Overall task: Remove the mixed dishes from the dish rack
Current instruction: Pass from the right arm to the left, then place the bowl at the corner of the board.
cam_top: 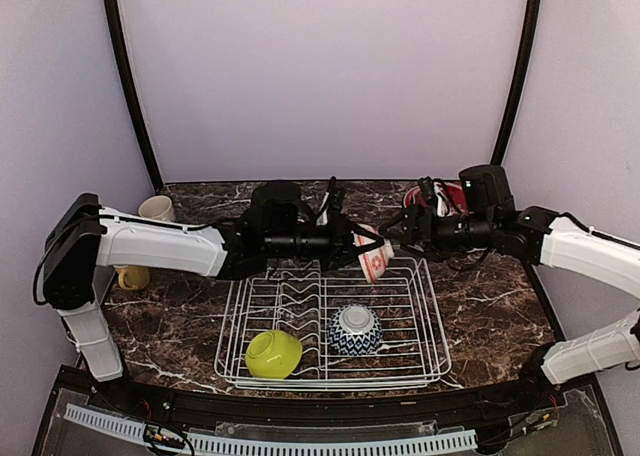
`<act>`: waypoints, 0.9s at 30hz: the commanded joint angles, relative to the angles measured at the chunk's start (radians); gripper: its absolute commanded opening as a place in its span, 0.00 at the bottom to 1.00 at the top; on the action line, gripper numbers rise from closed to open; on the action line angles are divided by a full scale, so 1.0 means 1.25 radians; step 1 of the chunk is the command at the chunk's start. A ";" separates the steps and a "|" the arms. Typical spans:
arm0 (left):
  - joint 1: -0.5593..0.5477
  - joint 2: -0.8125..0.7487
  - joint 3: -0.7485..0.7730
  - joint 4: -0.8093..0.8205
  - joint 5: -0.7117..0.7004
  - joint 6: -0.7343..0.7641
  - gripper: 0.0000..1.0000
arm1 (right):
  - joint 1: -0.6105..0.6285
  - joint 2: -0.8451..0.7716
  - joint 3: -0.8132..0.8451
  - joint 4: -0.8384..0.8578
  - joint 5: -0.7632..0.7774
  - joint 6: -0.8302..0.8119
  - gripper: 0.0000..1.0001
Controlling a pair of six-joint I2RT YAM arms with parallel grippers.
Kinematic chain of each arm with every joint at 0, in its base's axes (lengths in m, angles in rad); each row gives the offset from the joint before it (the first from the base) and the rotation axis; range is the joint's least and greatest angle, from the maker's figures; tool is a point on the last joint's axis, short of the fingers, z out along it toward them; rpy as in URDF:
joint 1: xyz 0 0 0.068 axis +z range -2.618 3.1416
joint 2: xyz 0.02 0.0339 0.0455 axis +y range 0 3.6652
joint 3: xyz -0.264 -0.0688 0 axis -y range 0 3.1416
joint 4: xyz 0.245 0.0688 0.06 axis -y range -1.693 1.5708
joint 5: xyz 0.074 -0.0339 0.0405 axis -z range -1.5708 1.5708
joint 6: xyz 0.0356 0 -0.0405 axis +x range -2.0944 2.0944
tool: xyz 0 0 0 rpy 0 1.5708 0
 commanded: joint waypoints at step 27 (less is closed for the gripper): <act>0.404 0.250 0.728 -1.393 -0.641 0.930 0.01 | -0.010 0.023 0.038 -0.013 0.017 -0.089 0.99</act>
